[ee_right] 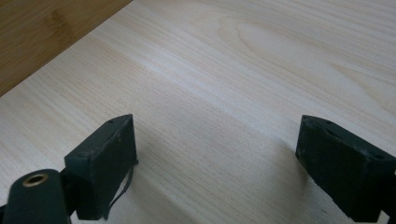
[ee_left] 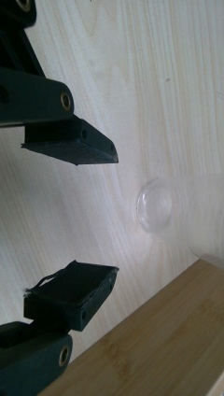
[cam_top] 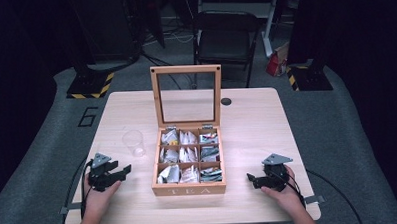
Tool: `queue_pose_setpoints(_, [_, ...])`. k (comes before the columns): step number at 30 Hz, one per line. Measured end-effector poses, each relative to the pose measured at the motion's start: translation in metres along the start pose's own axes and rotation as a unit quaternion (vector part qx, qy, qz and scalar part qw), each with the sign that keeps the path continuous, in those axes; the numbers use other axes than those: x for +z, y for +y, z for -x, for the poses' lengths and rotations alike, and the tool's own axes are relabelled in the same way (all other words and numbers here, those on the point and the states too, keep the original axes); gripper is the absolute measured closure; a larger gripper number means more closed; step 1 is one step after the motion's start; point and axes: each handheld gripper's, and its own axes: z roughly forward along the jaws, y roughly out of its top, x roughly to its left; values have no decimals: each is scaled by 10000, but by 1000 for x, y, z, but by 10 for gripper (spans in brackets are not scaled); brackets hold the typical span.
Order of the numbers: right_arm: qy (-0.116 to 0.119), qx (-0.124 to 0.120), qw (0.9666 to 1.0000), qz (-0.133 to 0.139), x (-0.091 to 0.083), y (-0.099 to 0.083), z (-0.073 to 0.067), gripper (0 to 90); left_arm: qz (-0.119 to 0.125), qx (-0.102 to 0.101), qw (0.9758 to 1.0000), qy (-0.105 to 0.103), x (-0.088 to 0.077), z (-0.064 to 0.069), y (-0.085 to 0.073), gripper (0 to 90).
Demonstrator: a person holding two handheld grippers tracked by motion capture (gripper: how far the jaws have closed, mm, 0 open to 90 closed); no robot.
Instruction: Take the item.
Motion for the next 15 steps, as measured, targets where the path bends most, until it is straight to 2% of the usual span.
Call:
queue_pose_setpoints(2, [-1, 1, 10000, -1, 0, 0, 0, 115, 39, 26, 10000, 68, -2, 2, 1, 397])
queue_pose_setpoints(7, [11, -1, 10000, -13, 0, 0, 0, 115, -3, 82, 9999, 59, -5, 6, 5, 408])
queue_pose_setpoints(14, [15, -4, 10000, -20, 0, 0, 0, 116, 5, 206, 9998, -33, -13, 14, 12, 426])
queue_pose_setpoints(15, [16, -6, 10000, -20, 0, 0, 0, 116, 74, 149, 9998, -50, -13, 16, 12, 433])
